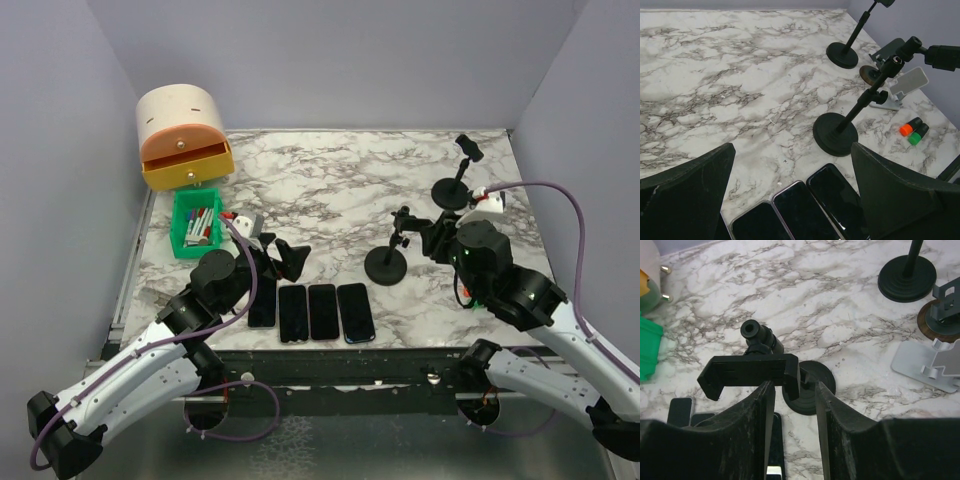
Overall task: Remove the phone from the phone stand
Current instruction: Move the phone stand to the center of the board.
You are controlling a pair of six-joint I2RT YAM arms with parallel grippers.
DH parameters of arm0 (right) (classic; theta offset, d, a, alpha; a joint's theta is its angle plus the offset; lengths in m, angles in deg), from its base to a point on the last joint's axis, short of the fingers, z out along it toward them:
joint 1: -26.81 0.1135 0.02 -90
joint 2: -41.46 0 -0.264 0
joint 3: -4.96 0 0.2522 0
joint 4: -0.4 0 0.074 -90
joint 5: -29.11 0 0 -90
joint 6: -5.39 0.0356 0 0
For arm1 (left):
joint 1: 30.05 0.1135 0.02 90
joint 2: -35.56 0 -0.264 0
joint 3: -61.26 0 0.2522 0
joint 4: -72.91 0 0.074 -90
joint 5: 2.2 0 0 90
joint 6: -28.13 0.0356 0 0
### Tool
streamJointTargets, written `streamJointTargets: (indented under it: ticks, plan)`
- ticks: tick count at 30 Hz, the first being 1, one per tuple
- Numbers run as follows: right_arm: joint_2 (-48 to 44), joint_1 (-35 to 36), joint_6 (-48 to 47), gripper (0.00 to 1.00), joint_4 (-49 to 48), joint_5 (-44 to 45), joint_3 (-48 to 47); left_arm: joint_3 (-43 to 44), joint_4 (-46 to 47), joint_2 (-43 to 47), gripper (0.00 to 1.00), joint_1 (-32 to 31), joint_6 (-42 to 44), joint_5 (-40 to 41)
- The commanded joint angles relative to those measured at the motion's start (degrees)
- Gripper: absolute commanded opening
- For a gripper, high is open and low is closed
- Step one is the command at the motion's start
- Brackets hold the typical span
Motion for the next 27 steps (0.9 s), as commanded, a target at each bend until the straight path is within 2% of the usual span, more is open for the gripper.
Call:
streamJointTargets:
  ticks: [1,4,12,17,22,27]
  plan:
    - [0.64,-0.21,0.54,0.42,0.96,2.65,0.98,0.97,0.93,0.03,0.99,0.27,0.11,-1.52]
    - [0.77,-0.21,0.25,0.4,-0.02,2.51,1.29,0.96,0.9,0.19,0.99,0.32,0.11,-1.55]
    - [0.25,-0.21,-1.03,0.28,-3.45,1.69,2.61,0.87,0.93,0.19,0.99,0.28,0.02,-1.78]
    - [0.64,-0.21,-1.54,0.27,-3.92,1.69,2.34,0.99,0.93,0.06,0.99,0.23,-0.06,-1.83]
    - [0.31,-0.21,-2.27,0.39,-4.08,1.26,1.77,0.96,1.02,0.06,0.99,0.21,-0.06,-1.98]
    - [0.31,-0.21,-3.07,0.31,-4.5,1.83,1.65,1.01,1.07,0.11,0.99,0.26,0.17,-2.22]
